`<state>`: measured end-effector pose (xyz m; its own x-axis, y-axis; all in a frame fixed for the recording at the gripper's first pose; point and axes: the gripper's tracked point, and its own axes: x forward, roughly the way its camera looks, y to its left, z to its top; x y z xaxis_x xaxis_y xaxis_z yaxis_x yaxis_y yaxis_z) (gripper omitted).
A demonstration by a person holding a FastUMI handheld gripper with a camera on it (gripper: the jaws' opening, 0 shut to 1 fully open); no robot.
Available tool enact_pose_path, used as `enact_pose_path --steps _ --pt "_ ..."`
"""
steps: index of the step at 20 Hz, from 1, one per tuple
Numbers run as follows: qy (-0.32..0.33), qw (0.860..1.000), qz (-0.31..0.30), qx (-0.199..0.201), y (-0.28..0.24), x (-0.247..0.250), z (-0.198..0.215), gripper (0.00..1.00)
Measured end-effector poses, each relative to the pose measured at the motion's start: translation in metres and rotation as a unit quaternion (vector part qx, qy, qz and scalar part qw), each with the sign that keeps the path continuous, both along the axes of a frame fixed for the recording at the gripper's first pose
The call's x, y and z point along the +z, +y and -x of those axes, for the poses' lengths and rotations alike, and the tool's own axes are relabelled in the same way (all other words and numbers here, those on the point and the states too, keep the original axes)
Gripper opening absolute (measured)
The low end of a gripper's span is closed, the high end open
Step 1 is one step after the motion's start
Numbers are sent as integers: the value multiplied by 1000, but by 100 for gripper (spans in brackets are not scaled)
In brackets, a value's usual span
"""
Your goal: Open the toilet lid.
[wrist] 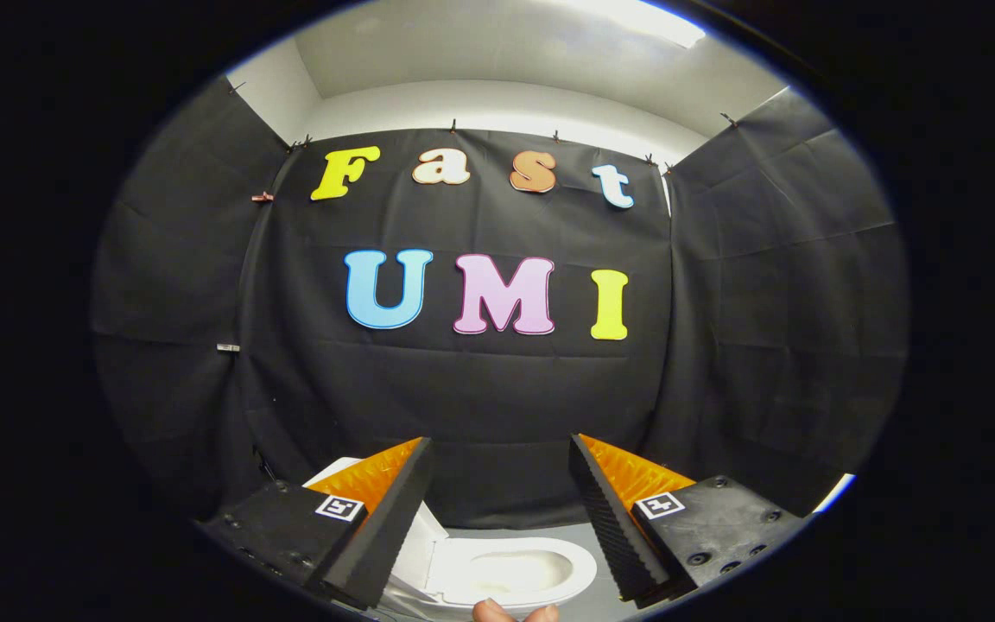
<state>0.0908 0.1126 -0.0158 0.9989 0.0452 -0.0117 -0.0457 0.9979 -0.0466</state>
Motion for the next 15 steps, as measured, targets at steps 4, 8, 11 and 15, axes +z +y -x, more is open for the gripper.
enact_pose_path --steps 4,8,11,15 --pt "0 1000 0 1 1 1 0 98" --pt "1 1000 1 4 4 0 1 98" --pt "1 1000 2 5 5 1 2 98" --pt "0 1000 0 6 5 2 2 98"
